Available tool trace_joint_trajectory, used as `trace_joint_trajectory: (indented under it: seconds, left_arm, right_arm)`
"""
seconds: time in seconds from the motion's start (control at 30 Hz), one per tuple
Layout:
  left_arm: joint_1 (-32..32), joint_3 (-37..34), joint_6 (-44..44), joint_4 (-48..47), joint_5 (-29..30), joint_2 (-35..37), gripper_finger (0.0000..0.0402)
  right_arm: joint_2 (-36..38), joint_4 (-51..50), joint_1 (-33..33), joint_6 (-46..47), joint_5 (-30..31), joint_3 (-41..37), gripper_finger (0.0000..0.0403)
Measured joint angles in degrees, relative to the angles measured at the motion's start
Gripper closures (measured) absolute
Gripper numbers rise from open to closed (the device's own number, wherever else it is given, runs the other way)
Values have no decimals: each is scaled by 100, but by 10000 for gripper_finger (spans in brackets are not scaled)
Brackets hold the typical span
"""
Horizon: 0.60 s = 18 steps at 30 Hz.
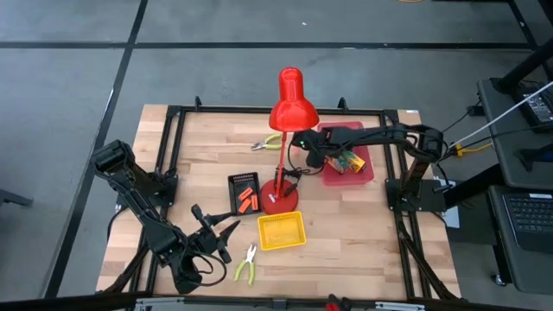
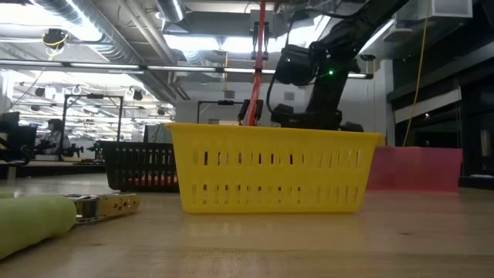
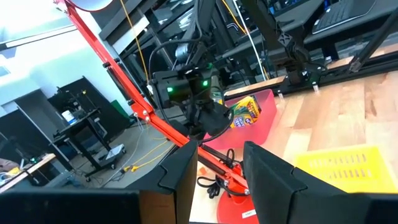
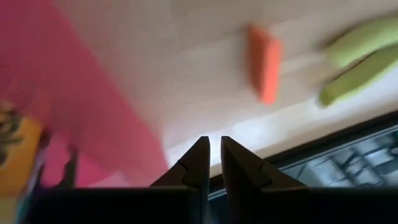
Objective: Pick & Place School Supplies
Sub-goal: Put the orange eraser into the black bin
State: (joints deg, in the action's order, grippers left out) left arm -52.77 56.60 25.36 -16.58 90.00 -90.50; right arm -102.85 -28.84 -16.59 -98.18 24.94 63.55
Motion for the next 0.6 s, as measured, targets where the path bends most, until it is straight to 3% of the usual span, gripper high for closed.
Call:
trace_joint_trajectory:
  seconds: [0.37, 0.6]
  left_arm:
    - [0, 0, 170, -266, 2, 0, 274]
    - [2, 0, 620, -665, -11, 0, 274]
  right_arm:
    - [0, 568, 9, -161, -984, 0, 359]
    - [-186, 874, 133, 159, -1144, -4, 359]
